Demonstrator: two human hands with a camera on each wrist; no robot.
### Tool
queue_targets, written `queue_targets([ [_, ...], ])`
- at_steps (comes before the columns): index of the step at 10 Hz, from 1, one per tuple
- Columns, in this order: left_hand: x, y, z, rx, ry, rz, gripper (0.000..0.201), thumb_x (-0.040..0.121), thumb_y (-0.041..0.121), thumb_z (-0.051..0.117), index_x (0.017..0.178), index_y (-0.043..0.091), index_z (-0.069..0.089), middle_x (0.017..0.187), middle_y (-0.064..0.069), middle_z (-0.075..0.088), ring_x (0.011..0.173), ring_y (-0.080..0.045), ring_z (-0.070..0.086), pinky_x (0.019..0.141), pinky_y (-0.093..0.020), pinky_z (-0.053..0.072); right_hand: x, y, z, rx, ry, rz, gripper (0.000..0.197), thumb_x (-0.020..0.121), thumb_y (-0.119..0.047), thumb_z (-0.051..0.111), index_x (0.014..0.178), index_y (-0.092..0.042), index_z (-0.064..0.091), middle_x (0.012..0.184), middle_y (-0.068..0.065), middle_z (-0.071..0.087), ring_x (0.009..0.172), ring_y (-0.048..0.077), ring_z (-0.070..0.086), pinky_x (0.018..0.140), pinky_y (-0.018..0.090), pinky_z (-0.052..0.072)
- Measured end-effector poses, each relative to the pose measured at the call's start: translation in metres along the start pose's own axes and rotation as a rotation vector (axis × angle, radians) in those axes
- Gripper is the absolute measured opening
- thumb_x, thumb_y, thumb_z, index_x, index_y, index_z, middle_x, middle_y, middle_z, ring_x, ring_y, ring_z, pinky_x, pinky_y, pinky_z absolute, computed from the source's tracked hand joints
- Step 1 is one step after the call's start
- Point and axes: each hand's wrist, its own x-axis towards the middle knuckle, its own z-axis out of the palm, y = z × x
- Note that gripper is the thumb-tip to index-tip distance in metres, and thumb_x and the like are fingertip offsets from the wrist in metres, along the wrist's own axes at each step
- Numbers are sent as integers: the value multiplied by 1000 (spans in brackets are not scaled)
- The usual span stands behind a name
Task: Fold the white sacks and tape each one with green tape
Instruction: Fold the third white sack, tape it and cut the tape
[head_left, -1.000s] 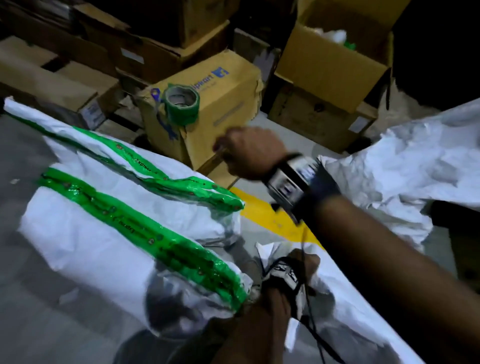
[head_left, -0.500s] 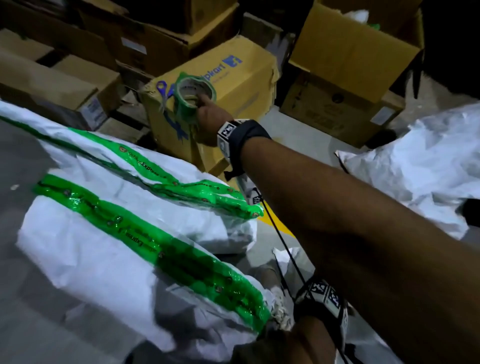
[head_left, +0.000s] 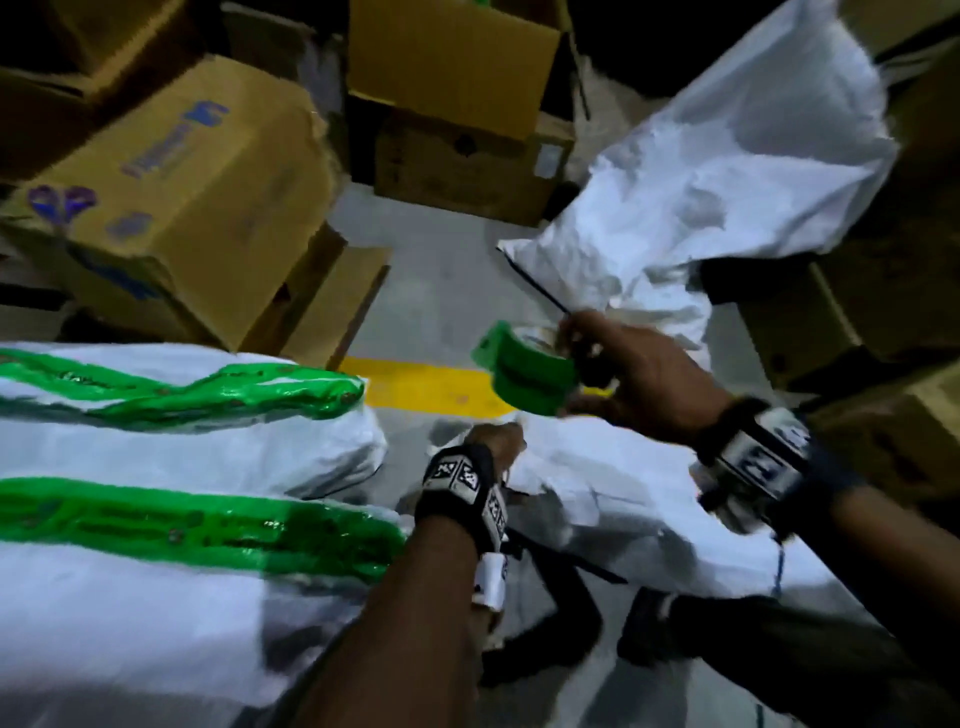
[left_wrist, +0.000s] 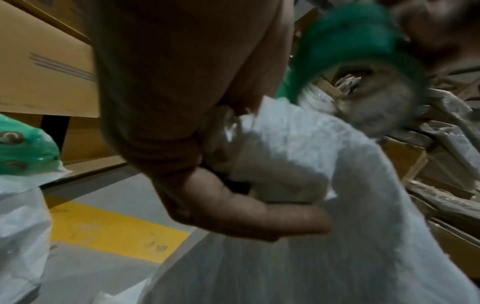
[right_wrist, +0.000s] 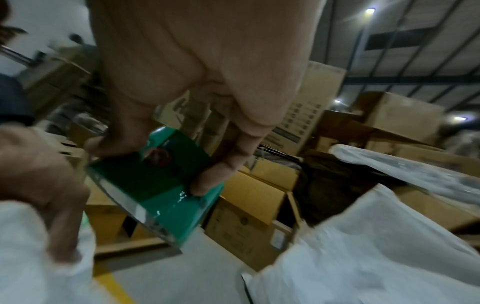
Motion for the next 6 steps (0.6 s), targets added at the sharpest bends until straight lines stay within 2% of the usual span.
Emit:
queue_targets([
  [1, -10, -3, 11, 9, 4, 77, 47, 98, 25, 53, 132, -8, 56, 116, -24, 63, 125, -36, 56, 99, -35, 46, -85, 34, -5, -107, 77, 101, 52, 68, -49, 88, 111, -26, 71, 98, -9, 65, 78, 15, 62, 64, 30, 51],
  [2, -22, -12, 41, -190, 159, -35, 27, 96, 17, 60, 118, 1, 66, 86, -7, 60, 116, -33, 64, 98, -43, 54, -152, 69, 15, -289, 110, 66, 26, 67, -17, 90, 80, -26, 70, 93, -2, 65, 75, 30, 53, 61, 39, 48],
  [3, -46, -16, 60, -94, 227, -79, 38, 93, 15, 64, 124, -6, 61, 97, -13, 60, 116, -37, 64, 94, -43, 56, -193, 83, 31, -263, 166, 122, 25, 71, -7, 83, 73, -24, 65, 91, -6, 59, 81, 28, 49, 53, 42, 45],
  [4, -60, -26, 75, -79, 339, -93, 59, 74, 28, 68, 118, -11, 62, 95, -18, 59, 101, -37, 67, 80, -42, 52, -198, 80, 41, -189, 213, 137, 15, 73, -13, 74, 76, -22, 62, 95, -6, 58, 92, 28, 51, 39, 38, 42],
  [5, -68, -33, 88, -58, 460, -84, 40, 74, 31, 68, 94, -3, 62, 105, -30, 64, 103, -39, 65, 75, -42, 48, -192, 82, 65, -24, 255, 143, 19, 72, -17, 75, 81, -20, 59, 100, -3, 55, 97, 31, 49, 43, 41, 45],
  [6, -66, -30, 91, -42, 521, -26, 43, 82, 26, 73, 112, -2, 59, 112, -18, 64, 106, -31, 63, 80, -38, 48, -196, 88, 102, 119, 251, 220, 21, 69, -14, 71, 85, -16, 58, 99, 4, 51, 94, 34, 46, 55, 47, 47],
])
